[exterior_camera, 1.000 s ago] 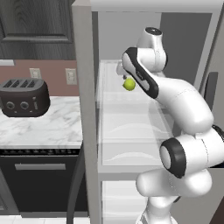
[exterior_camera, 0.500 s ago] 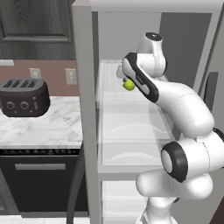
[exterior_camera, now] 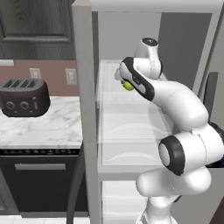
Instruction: Pick up the pear and orange from the fridge and place one fruit on each plate on the dining counter.
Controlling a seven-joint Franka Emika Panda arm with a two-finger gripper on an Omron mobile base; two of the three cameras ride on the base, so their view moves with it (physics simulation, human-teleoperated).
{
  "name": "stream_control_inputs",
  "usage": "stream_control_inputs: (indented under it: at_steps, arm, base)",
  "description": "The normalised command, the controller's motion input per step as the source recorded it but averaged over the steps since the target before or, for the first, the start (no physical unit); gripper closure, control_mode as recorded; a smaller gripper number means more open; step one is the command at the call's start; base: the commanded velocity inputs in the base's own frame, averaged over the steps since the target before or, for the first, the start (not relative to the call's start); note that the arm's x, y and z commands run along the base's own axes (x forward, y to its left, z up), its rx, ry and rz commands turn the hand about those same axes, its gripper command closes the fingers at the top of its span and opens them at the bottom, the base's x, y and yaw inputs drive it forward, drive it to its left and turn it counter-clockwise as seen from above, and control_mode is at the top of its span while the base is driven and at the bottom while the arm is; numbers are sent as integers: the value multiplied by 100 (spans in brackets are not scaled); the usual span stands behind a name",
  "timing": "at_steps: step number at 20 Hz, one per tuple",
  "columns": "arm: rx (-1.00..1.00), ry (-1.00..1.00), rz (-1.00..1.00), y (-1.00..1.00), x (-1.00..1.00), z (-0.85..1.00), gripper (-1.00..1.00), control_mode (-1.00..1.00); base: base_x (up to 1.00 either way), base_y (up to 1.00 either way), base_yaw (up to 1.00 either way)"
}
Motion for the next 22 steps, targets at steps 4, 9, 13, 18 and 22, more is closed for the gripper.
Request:
stream_control_inputs:
  at_steps: [4,9,13,18,22]
  arm:
    - [0,0,0,0,3,-8,-100,-100]
    - [0,3,0,0,-3,-5,-100,-100]
    - [0,4,0,0,-1,-5,-100,-100]
    - [0,4,0,0,-1,-5,-100,-100]
    - [0,4,0,0,0,-6,-100,-100]
  base:
    - [0,0,0]
    - [0,0,0]
    - [0,0,0]
    - [0,0,0]
    - [0,0,0]
